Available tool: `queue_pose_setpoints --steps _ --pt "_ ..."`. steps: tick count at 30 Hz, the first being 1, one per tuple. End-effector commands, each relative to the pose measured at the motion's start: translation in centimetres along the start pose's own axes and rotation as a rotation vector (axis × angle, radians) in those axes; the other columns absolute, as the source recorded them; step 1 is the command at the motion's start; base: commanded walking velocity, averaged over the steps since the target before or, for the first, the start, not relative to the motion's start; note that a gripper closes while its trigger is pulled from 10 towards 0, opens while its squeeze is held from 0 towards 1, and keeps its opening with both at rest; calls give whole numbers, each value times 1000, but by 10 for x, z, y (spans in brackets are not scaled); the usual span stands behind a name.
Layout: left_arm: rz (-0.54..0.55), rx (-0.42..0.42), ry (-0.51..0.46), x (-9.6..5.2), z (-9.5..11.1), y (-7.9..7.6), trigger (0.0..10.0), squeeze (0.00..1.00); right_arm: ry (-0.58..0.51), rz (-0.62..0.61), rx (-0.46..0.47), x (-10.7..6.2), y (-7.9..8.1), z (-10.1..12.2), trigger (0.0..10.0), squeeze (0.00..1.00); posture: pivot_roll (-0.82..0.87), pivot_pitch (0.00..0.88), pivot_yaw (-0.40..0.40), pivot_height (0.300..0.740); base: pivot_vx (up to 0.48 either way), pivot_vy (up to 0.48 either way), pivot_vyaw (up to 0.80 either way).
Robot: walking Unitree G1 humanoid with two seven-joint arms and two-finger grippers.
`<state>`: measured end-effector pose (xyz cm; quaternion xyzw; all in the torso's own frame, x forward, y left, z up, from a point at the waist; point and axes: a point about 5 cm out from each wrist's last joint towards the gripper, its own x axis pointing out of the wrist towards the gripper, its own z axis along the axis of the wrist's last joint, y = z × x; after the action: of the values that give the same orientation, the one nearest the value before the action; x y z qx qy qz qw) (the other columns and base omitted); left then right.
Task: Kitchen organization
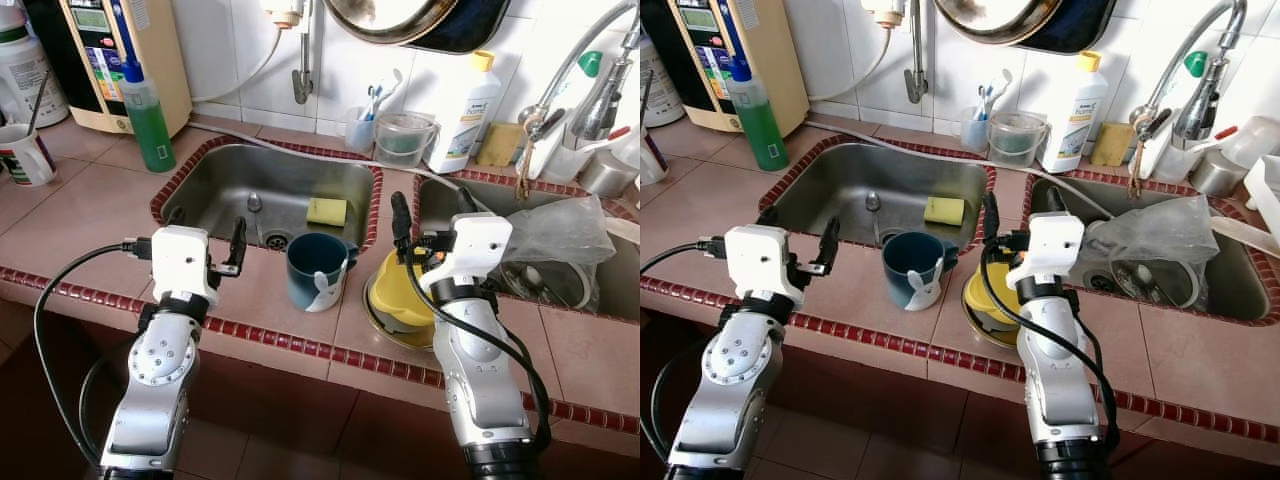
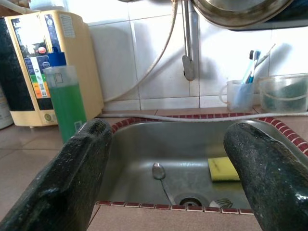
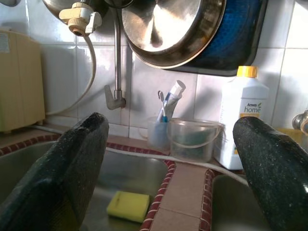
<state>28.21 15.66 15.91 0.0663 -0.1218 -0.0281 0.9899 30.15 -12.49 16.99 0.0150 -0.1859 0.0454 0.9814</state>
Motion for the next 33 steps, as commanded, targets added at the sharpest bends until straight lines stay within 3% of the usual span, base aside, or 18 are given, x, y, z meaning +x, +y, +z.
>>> queue_pose_setpoints --steps 1,19,23,33 --pt "-11 -3 -25 1 6 -2 10000 0 -7 4 2 2 0 2 10000 0 -33 0 -28 740 0 -337 0" --pt "-2 -20 -44 5 13 0 10000 0 -39 1 6 4 -2 9 10000 0 -36 0 -27 740 0 -334 0" --pt "16 -75 -57 4 15 1 10000 0 -37 5 9 4 0 9 10000 0 -36 0 -28 740 0 0 0" --pt "-34 -24 -65 7 24 7 10000 0 -27 26 4 1 0 7 10000 0 -32 0 -30 740 0 0 0"
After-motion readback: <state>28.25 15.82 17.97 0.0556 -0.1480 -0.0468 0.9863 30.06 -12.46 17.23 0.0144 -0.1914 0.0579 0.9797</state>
